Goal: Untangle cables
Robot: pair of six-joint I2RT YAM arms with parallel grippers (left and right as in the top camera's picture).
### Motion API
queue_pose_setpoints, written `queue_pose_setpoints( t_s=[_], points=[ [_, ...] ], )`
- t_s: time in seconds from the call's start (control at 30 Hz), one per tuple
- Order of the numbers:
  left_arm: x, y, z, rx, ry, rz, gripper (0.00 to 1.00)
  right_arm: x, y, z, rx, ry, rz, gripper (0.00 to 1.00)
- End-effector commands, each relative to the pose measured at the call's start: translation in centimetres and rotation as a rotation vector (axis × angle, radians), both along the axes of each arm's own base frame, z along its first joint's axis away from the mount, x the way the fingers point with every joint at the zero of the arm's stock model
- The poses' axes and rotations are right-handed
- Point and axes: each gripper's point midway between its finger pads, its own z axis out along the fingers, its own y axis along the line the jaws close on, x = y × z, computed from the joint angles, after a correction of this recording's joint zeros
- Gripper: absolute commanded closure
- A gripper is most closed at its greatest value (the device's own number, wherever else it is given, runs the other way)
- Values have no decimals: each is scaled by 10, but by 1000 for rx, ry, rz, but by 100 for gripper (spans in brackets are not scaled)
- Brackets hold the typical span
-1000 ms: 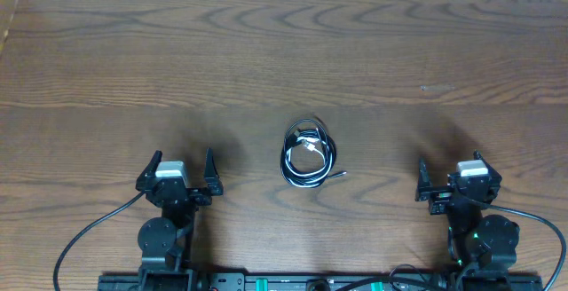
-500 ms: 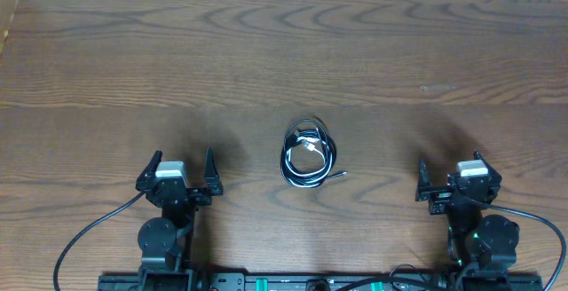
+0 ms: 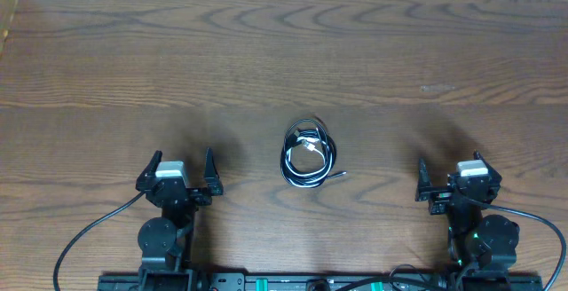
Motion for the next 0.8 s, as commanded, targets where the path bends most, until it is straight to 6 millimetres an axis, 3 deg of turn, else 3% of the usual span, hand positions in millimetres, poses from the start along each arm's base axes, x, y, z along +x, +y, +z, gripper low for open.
queue_pose_setpoints(
  t_s=[0.0,0.13,0.23,0.3,0.4,0.57,0.77],
  points=[
    [-1,8,-16,24,52,40,0,0,2,-2,-12,5,13,1],
    [-1,-2,-16,10,54,-16,0,0,5,-1,55,6,14,1],
    [-1,-4,-16,-14,52,-24,0,-3,23,0,87,10,117,1],
    [-1,-6,-15,-136,50,-17,0,-6,44,11,133,-23,237,1],
    [-2,-19,-8,-165,42,-90,0,-8,51,30,243,-58,269,1],
    [-6,-24,24,-230,-18,-124,0,-14,63,61,346,-114,339,1],
    [-13,-25,78,-324,-102,-133,0,-16,72,94,392,-88,388,1]
  ],
)
